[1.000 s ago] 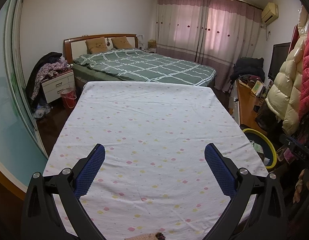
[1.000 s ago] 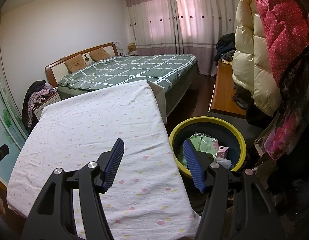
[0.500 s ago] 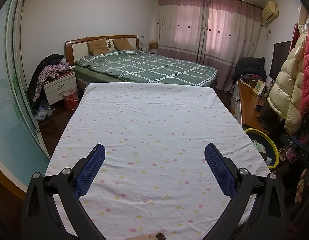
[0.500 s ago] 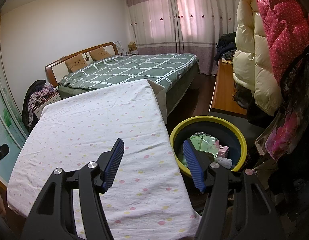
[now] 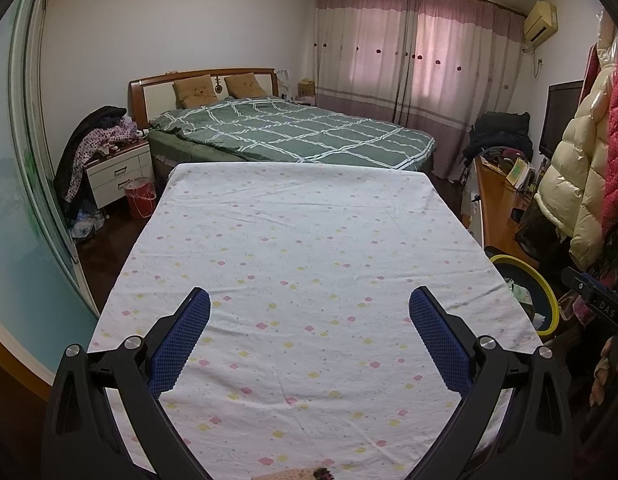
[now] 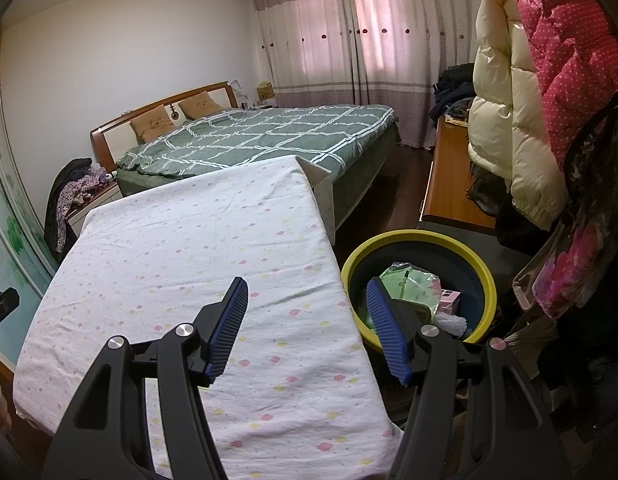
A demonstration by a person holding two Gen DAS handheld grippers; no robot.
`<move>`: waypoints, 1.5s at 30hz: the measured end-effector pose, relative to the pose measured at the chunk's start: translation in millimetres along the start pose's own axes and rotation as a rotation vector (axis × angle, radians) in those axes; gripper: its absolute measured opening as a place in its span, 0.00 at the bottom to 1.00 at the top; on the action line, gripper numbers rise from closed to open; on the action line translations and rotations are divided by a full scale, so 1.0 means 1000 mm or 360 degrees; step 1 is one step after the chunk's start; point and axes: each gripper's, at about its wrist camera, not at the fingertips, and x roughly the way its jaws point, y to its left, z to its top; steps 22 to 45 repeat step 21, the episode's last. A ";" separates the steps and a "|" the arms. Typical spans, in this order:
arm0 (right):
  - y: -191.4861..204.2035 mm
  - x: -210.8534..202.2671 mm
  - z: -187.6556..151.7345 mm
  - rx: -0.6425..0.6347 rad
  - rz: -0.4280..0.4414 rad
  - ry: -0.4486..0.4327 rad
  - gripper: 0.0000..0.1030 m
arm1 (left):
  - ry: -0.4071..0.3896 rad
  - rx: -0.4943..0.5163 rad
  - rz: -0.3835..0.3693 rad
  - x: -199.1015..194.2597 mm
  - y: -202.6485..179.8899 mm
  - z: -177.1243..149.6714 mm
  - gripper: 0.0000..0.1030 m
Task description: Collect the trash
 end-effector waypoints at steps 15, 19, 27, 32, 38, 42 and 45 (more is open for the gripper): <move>0.016 0.030 0.012 -0.0086 0.0002 0.0043 0.73 | 0.0106 0.0020 -0.0016 0.042 0.011 0.007 0.95; 0.039 0.075 0.022 -0.0139 0.0095 0.0139 0.93 | 0.0207 0.0018 0.0044 0.095 0.027 0.020 0.95; 0.050 0.103 0.027 -0.0150 0.0123 0.0210 0.93 | 0.0228 0.0023 0.0077 0.119 0.035 0.026 0.95; 0.050 0.103 0.027 -0.0150 0.0123 0.0210 0.93 | 0.0228 0.0023 0.0077 0.119 0.035 0.026 0.95; 0.050 0.103 0.027 -0.0150 0.0123 0.0210 0.93 | 0.0228 0.0023 0.0077 0.119 0.035 0.026 0.95; 0.050 0.103 0.027 -0.0150 0.0123 0.0210 0.93 | 0.0228 0.0023 0.0077 0.119 0.035 0.026 0.95; 0.050 0.103 0.027 -0.0150 0.0123 0.0210 0.93 | 0.0228 0.0023 0.0077 0.119 0.035 0.026 0.95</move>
